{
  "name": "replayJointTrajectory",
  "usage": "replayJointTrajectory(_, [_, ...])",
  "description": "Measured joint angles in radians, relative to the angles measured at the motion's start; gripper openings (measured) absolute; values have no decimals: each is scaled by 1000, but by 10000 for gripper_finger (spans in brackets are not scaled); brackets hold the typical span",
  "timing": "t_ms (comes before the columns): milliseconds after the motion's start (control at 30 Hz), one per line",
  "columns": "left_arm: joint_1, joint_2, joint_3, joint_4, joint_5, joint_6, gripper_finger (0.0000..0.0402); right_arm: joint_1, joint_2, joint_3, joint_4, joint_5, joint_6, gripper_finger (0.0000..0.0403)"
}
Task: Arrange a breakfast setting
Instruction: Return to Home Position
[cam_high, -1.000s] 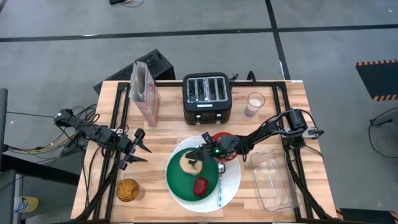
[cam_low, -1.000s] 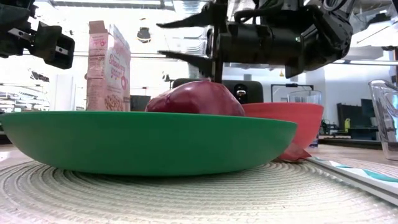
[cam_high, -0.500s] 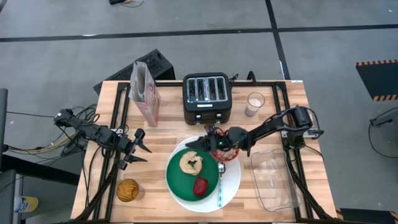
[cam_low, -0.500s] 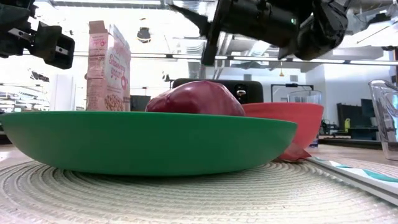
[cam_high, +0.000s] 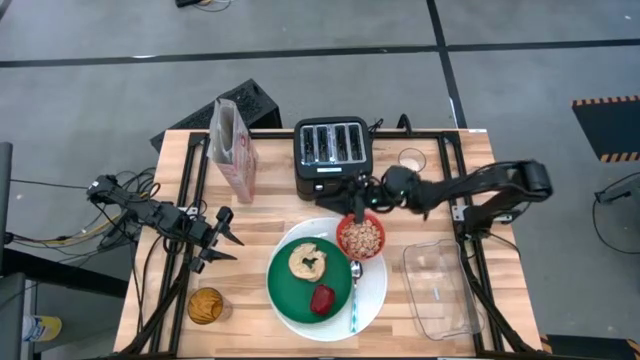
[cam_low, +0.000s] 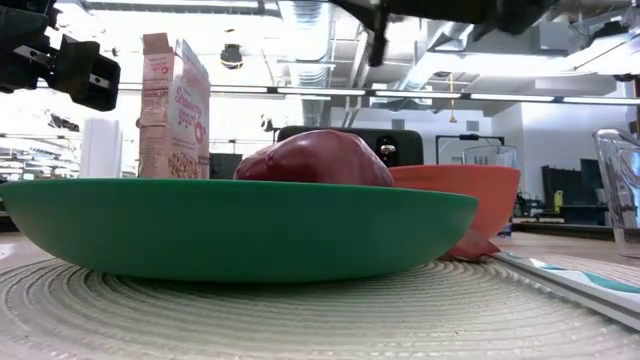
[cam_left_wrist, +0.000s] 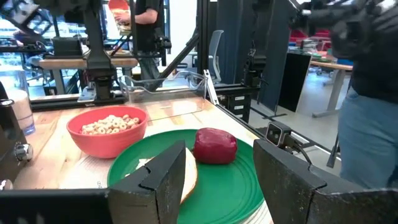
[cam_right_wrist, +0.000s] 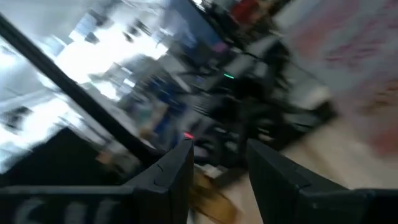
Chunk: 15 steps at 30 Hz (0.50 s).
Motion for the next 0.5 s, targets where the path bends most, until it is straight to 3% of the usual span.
replayJointTrajectory(200, [0, 0, 0, 0, 0, 0, 176, -67, -171, 0, -392, 2, -127, 169])
replayJointTrajectory(500, [0, 0, 0, 0, 0, 0, 176, -140, -313, 0, -820, 43, -132, 169])
